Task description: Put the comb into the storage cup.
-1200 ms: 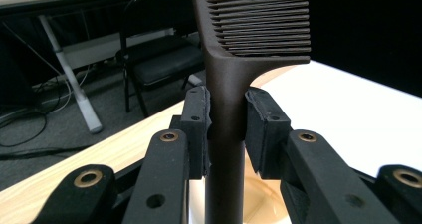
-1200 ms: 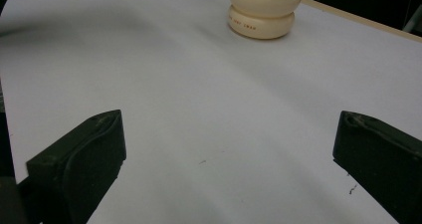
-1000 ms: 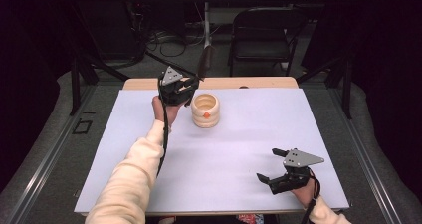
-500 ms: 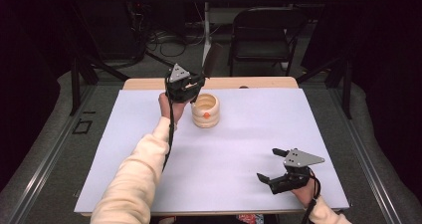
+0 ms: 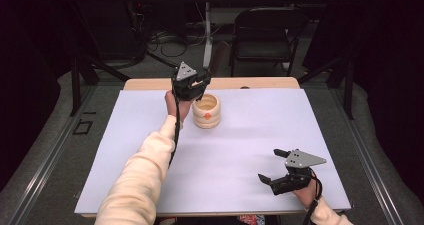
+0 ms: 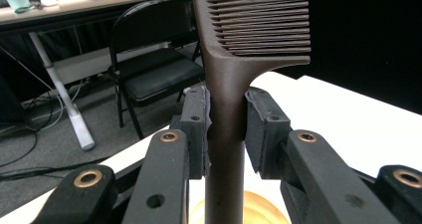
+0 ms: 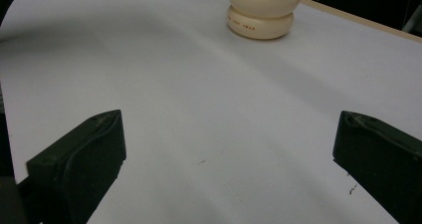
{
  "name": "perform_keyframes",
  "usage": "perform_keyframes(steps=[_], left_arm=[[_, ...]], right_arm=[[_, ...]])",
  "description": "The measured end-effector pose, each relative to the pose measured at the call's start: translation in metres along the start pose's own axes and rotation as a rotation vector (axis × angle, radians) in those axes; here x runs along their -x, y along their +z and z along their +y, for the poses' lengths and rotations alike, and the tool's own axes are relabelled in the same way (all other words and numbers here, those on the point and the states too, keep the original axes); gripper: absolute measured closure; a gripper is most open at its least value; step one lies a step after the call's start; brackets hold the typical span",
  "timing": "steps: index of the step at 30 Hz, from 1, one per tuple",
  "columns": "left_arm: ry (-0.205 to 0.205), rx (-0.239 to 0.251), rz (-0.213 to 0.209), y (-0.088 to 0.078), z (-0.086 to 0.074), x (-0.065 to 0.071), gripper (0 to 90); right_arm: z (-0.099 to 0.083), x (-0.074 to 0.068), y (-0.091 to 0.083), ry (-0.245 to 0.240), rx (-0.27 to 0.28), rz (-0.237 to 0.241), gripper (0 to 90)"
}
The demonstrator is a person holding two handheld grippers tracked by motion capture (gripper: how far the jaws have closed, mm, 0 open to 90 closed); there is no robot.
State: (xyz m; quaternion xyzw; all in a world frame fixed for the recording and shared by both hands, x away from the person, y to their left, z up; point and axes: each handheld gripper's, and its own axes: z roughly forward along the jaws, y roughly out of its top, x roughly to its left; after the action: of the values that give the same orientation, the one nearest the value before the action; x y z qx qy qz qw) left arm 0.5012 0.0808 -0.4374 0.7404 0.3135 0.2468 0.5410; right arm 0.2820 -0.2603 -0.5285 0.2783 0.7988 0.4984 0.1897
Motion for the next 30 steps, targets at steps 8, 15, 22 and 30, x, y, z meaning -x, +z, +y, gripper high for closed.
perform_keyframes(steps=[8,15,22,30], left_arm=[[-0.012,0.011,0.001,0.008,-0.005,0.002,72.5],[-0.013,0.004,-0.007,0.014,-0.009,0.003,72.5],[-0.009,-0.011,-0.015,0.019,-0.015,0.004,72.4],[-0.010,-0.035,-0.022,0.022,-0.022,0.004,72.4]], right_arm=[[0.000,0.000,0.000,-0.001,0.002,0.000,0.0],[0.000,0.000,0.000,0.000,0.003,0.000,0.0],[0.000,0.000,0.000,-0.002,0.005,0.000,0.0],[0.000,0.000,0.000,-0.001,0.003,0.000,0.0]])
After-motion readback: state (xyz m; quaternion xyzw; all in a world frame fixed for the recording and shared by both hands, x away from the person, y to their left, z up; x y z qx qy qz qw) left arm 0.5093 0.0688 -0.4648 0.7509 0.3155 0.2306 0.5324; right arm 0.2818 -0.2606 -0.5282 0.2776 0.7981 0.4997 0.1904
